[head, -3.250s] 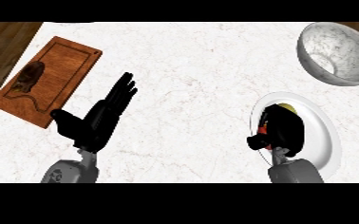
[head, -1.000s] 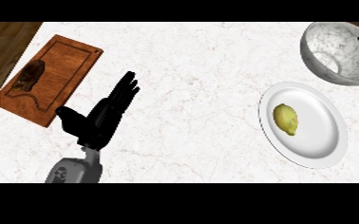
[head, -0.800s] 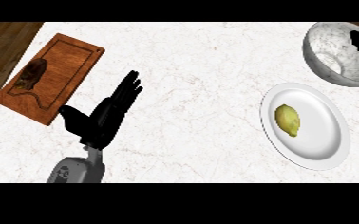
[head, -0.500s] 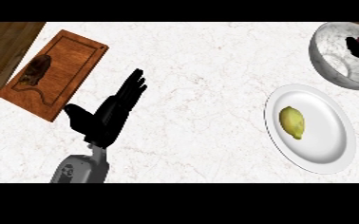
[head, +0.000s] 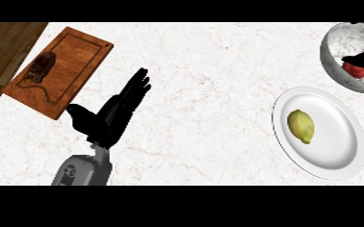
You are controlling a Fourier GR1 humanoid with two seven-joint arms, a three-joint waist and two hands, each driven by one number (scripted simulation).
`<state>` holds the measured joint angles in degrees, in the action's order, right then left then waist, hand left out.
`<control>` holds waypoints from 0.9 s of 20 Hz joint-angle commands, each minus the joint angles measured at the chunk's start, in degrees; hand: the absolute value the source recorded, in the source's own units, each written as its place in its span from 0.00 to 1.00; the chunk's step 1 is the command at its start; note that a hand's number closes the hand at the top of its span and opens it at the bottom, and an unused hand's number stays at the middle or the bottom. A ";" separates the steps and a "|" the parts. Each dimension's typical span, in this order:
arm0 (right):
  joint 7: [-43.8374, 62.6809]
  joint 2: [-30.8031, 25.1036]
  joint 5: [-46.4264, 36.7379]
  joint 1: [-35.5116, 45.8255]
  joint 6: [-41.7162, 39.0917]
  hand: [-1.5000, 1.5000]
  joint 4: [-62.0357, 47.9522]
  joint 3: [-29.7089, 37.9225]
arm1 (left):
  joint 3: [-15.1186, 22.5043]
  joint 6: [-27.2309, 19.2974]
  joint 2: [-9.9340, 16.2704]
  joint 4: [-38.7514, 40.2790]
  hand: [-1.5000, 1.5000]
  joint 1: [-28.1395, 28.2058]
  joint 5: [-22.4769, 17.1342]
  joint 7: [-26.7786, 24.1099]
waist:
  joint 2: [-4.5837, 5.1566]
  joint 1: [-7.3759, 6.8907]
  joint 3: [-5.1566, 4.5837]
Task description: Pick the bell pepper from the plate and place it in the bowl
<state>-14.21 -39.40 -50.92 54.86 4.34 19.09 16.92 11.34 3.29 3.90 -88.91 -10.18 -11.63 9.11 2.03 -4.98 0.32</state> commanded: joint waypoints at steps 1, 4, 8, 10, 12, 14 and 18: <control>-6.09 -0.97 5.64 0.74 -0.74 0.00 -3.62 5.76 | 0.05 0.22 0.11 0.10 0.50 0.62 -0.16 0.55 | 0.08 0.35 0.12; -8.20 1.11 13.95 2.49 -1.03 0.00 -3.41 13.51 | -1.86 -0.38 0.80 -0.91 0.50 -0.91 -0.86 1.48 | -0.35 1.01 0.19; -19.08 -0.95 23.70 1.83 -4.96 0.00 -1.71 22.25 | -1.08 -0.24 0.25 -0.21 0.50 2.29 -0.47 -0.40 | -0.96 2.83 0.15; -23.86 -2.55 27.09 -0.59 -11.89 0.00 -2.41 24.74 | -3.09 0.54 2.15 -1.08 0.50 2.79 -1.29 -0.61 | -1.51 3.83 0.02; -28.74 -4.63 28.77 -4.42 -16.47 0.00 -2.96 26.01 | -2.45 0.06 0.74 0.64 0.50 2.71 -0.66 -1.85 | -1.42 4.54 -0.07; -30.58 -5.09 30.92 -5.70 -21.12 0.00 -1.90 26.98 | -4.25 0.35 2.22 0.84 0.50 1.62 -1.25 -0.60 | -2.00 5.46 -0.22; -33.46 -8.15 35.54 -11.67 -30.63 0.00 -1.15 29.81 | -3.53 -1.82 1.49 -3.80 0.50 3.51 -1.02 2.67 | -2.45 5.90 -0.28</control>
<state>-43.65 -45.39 -19.67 47.56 -18.10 17.15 44.02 7.69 3.10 5.70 -90.17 -7.04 -12.94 9.18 0.07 0.06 0.12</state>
